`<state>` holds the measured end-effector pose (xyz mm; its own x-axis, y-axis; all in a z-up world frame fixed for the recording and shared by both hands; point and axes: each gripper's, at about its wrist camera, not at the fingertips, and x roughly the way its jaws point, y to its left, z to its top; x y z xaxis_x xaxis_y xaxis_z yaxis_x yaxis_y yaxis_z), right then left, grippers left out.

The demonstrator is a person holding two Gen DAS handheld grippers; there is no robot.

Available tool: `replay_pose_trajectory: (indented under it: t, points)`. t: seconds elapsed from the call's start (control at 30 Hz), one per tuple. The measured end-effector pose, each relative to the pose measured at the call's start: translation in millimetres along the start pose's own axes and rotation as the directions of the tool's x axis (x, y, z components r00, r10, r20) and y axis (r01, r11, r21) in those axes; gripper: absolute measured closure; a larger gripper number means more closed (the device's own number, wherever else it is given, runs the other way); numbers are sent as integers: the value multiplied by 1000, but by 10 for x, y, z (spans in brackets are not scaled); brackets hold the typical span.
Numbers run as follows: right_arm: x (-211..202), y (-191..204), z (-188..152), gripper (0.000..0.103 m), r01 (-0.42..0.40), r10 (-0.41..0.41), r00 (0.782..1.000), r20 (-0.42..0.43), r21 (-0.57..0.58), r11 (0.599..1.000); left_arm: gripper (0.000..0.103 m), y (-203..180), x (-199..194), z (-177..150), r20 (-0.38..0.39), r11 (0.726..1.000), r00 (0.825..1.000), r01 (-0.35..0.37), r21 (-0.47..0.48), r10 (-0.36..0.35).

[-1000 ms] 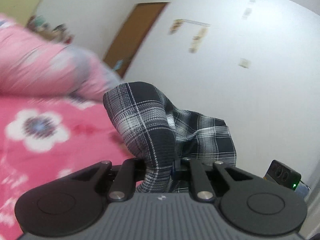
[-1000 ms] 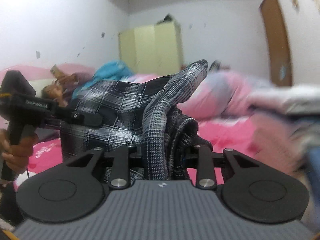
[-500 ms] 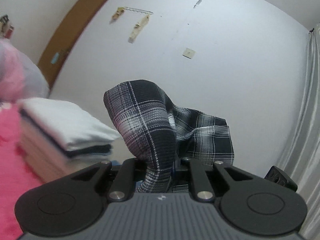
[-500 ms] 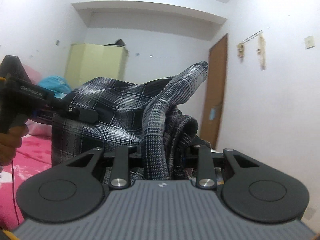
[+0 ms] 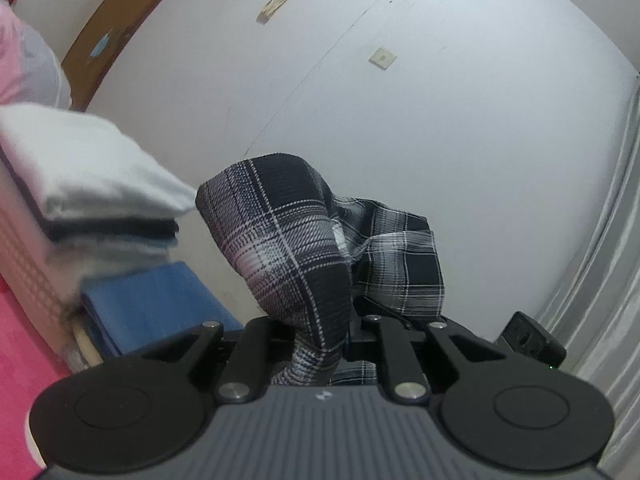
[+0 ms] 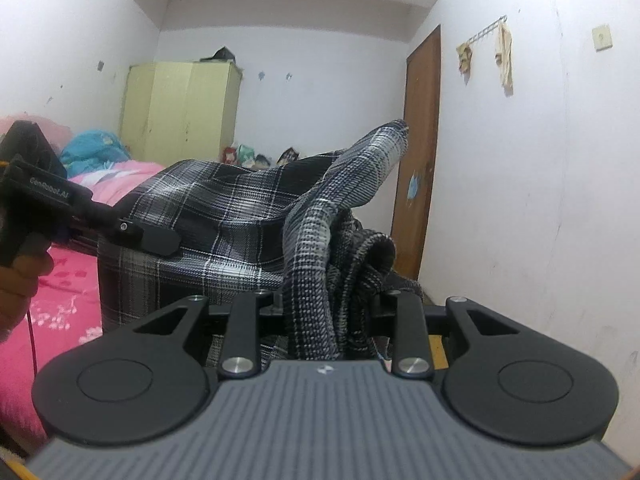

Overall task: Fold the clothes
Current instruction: 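Lift the folded plaid pants with both grippers toward the clothes stack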

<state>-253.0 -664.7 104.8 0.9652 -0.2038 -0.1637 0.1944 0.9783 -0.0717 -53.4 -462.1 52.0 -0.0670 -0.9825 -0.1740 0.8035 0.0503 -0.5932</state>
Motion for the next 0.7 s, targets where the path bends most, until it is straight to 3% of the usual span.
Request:
replay_pose_trajectory:
  t: [0.37, 0.57, 0.7]
  points:
    - [495, -245, -186, 76, -117, 113, 985, -128, -28, 993, 87, 520, 257, -67, -27, 997, 998, -51, -49, 50]
    - [1018, -312, -394, 75, -182, 174, 962, -211, -18, 983, 87, 989, 306, -119, -51, 991, 992, -117, -69, 114]
    - [1377, -373, -660, 72, -205, 207, 934, -292, 38, 978, 84, 1372, 364, -196, -95, 982, 986, -148, -117, 137]
